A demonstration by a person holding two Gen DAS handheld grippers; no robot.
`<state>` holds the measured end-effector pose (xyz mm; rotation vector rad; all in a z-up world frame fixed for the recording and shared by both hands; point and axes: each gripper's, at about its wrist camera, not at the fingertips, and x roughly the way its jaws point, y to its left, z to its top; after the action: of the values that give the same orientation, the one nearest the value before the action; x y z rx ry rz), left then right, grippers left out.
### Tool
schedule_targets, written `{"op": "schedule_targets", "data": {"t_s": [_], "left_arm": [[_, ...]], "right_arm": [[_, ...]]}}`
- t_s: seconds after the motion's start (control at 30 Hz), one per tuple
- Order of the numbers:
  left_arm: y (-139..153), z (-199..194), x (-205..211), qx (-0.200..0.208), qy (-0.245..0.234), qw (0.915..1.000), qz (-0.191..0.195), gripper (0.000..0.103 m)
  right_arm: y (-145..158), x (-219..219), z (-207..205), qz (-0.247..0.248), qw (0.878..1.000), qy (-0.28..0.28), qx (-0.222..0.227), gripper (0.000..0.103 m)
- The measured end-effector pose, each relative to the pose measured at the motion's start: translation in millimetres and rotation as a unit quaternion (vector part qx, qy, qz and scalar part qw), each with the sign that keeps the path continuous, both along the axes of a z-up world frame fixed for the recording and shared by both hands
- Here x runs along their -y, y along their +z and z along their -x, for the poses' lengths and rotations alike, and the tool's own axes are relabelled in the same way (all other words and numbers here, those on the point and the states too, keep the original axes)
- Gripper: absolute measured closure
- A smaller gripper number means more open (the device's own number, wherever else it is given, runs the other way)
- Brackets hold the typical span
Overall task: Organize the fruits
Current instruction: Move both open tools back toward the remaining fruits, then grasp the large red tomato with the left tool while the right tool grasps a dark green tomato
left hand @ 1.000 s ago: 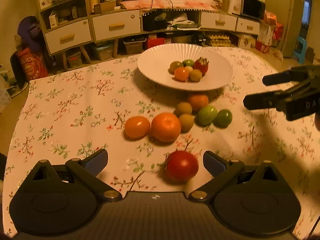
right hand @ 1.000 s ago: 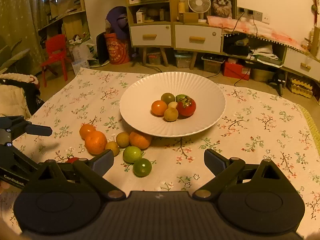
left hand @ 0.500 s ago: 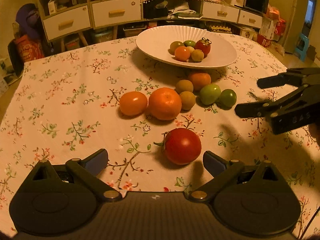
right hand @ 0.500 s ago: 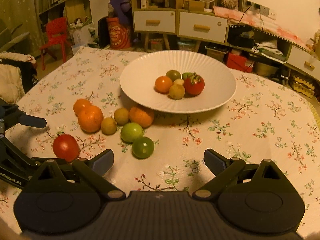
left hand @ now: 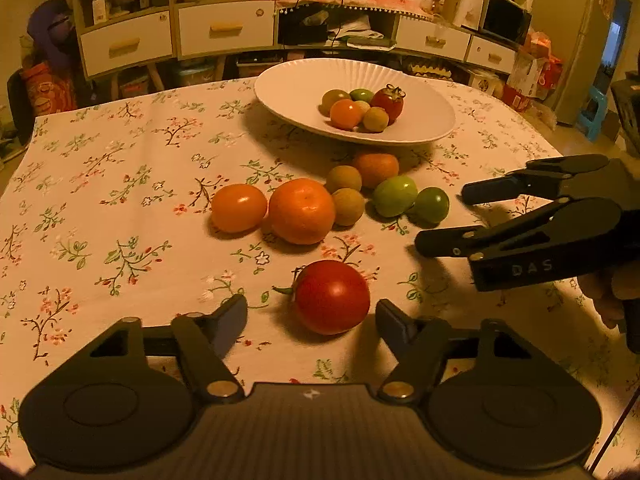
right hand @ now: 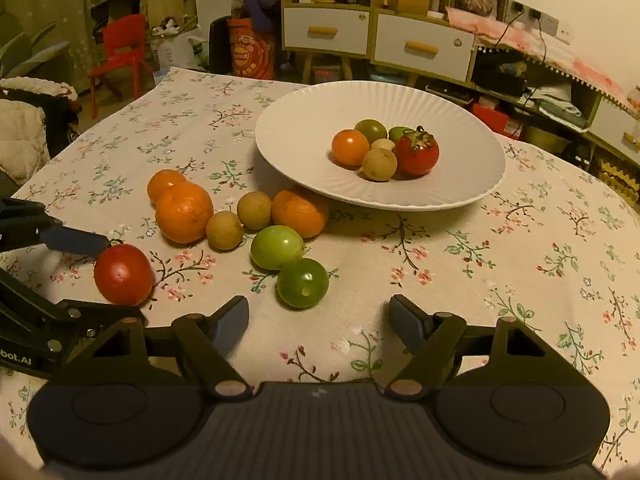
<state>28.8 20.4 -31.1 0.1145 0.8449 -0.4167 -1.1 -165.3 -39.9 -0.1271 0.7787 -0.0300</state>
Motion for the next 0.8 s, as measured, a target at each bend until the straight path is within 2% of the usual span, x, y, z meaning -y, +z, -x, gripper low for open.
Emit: {"op": "schedule_targets", "data": {"t_s": [0.4, 0.5, 0.63, 0.8], "left_arm": [[1.3, -1.2, 4.2, 0.001, -0.006, 0.9999, 0.014, 0.066], [1.3, -0.1, 5.2, 0.004, -0.005, 0.9999, 0.014, 0.068], [1.3, 0.1, 5.5, 0.005, -0.005, 0.9999, 0.016, 0.068], [2.4, -0.8, 6.7, 0.004, -0.008, 0.9998, 0.017, 0.068]], "right_arm": [[3.2, -1.2, -4.3, 0.002, 1.000, 0.004, 0.015, 0.060], [3.3, -0.9, -4.4, 0.001, 1.000, 0.005, 0.017, 0.065], [4.3, -1.4, -4.7, -0.004, 1.000, 0.011, 0.015, 0.077], [4.4, -3.6, -4.9, -0.007, 1.000, 0.016, 0.012, 0.078]]}}
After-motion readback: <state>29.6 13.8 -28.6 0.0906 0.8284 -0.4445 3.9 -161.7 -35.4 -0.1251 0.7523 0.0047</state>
